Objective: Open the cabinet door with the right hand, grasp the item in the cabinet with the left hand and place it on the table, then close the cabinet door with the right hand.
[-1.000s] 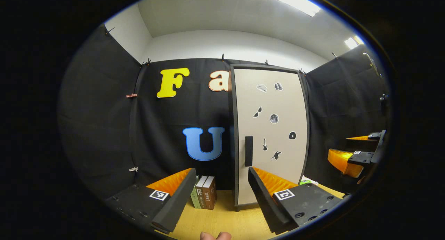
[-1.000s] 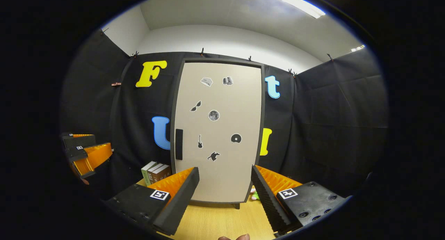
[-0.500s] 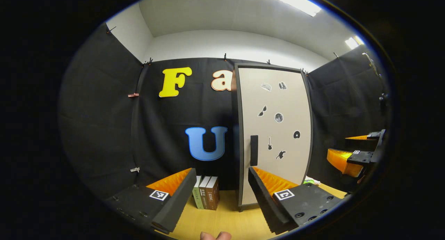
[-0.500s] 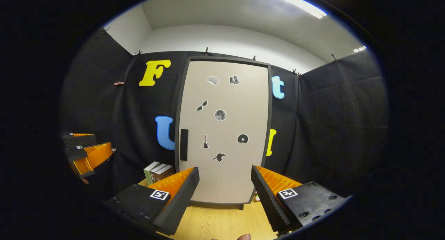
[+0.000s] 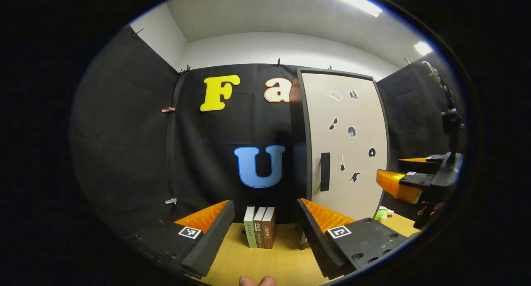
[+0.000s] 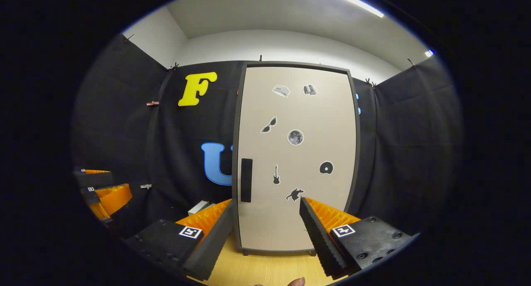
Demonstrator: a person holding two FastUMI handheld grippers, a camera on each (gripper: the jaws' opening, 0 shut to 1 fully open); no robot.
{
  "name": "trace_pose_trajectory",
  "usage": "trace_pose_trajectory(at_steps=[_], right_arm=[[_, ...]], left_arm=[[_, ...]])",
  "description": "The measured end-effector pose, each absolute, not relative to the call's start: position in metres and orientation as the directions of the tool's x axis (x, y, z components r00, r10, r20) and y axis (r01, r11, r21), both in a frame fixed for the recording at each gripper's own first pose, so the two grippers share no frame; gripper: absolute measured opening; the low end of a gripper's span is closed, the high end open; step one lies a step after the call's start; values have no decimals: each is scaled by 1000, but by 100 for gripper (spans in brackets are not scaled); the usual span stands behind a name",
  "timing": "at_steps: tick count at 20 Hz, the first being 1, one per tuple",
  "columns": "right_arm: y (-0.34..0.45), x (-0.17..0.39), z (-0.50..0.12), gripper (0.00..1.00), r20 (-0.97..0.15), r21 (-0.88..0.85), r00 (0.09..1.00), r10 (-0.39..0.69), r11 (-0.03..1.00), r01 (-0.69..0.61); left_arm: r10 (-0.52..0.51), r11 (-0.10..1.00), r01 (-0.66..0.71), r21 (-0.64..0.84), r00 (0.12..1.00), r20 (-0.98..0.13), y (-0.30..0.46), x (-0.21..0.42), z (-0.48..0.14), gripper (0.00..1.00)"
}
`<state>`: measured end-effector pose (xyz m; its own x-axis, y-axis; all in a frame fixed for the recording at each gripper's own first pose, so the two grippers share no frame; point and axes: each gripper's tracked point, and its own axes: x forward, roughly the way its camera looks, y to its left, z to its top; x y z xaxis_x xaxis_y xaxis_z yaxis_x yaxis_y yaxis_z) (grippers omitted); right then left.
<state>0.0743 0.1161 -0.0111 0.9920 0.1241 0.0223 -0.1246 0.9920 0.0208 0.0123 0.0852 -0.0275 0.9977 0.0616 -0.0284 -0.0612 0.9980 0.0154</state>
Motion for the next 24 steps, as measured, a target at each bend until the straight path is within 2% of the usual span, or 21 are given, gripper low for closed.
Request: trace_pose_trajectory(at_steps=[6, 16, 17, 18, 19, 21, 22, 23, 24], right_arm=[[160, 143, -26, 97, 8, 51, 989, 150, 987, -150], [188, 250, -53, 96, -43, 90, 992, 116, 990, -111], [189, 257, -54, 88, -44, 106, 993, 106, 989, -101], [188, 263, -53, 90, -42, 117, 995, 92, 989, -86], [187, 269, -55, 72, -47, 118, 996, 78, 990, -72], [192, 273, -63, 52, -79, 123, 994, 80, 990, -70], [196, 280, -66, 49, -69, 109, 993, 100, 990, -93], [193, 265, -58, 42, -59, 92, 993, 101, 991, -95], [195, 274, -61, 34, -58, 85, 992, 108, 991, -103]], left_arm=[[84, 996, -85, -9, 995, -55, 110, 19, -44, 95], [133, 989, -139, -50, 985, -107, 142, 11, -72, 94], [137, 988, -143, -54, 985, -109, 145, 10, -73, 94], [142, 987, -148, -57, 984, -109, 148, 10, -73, 94], [147, 986, -154, -57, 983, -110, 150, 9, -74, 94], [159, 985, -166, -57, 981, -112, 154, 6, -75, 95], [165, 983, -172, -58, 980, -115, 156, 5, -76, 95], [170, 982, -178, -61, 979, -115, 157, 4, -77, 95], [173, 981, -181, -64, 978, -116, 157, 4, -75, 95]])
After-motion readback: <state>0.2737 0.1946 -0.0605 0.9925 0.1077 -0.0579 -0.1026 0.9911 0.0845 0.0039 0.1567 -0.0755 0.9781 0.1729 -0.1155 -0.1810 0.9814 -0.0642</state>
